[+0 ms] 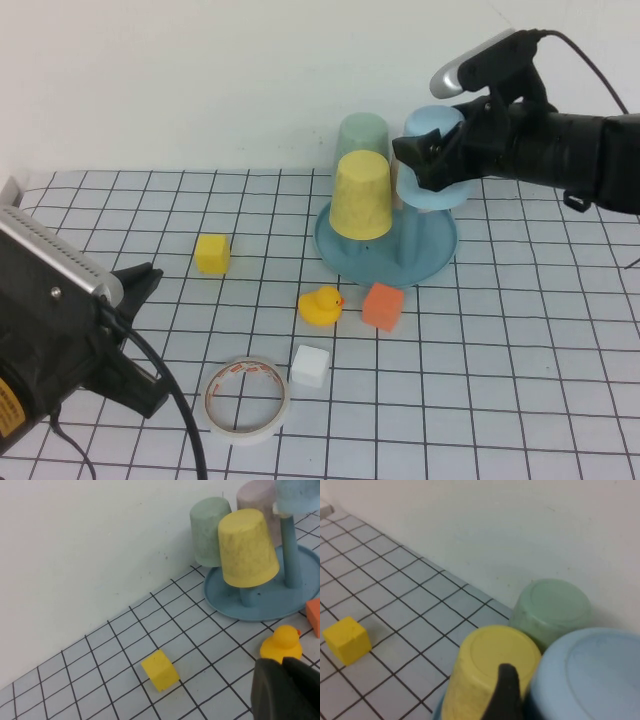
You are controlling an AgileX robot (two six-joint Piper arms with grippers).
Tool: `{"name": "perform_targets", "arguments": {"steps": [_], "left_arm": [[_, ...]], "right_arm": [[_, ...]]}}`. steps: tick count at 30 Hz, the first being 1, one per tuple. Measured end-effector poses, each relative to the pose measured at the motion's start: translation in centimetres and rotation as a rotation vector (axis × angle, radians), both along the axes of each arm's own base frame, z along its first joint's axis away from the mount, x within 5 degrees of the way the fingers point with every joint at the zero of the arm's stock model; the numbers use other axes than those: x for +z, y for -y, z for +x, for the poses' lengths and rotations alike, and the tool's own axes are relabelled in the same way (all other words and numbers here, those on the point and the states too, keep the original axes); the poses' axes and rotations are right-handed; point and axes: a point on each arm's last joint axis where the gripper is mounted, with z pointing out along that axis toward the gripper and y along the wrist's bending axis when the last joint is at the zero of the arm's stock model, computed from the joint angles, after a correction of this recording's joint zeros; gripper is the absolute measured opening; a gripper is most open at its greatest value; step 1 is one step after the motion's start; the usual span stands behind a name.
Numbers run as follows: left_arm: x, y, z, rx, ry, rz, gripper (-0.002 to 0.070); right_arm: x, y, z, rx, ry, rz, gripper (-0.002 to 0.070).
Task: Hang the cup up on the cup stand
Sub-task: Place the cup on the cup holder
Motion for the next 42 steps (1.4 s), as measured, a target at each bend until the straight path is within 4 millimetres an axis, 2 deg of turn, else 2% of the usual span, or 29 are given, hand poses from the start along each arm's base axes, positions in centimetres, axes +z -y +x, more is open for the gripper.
{"name": "perform_targets", "arguments": {"steps": [8,13,17,29,36,42], "left_arm": [[0.0,0.0,0.0,-0.004,0.003,0.013,0.0],[0.0,0.0,0.0,-0.014,0.012,0.036,0.0],[-0.1,0.1,0.0,-0.022,0.019,0.056,0.0],[-0.2,0.0,0.0,-0.022,0.014,0.078,0.0],[-0.2,0.0,-0.1,-0.023,0.014,0.082,0.0],[-0.4,-0.2,-0.1,-0.009,-0.01,0.098,0.0]], "right_arm": [[0.2,-0.2,0.2,0.014,0.009,0.006,0.0578],[1.8,-0.6,0.6,0.034,0.055,0.032,0.0578],[2.1,-0.7,0.7,0.042,0.064,0.039,0.0578],[-1.8,-0.9,1.9,0.022,-0.015,0.0,0.0578],[-1.9,-0.7,2.0,-0.002,-0.024,0.0,0.058],[-2.1,0.0,2.4,-0.123,-0.075,0.038,0.0658]]}}
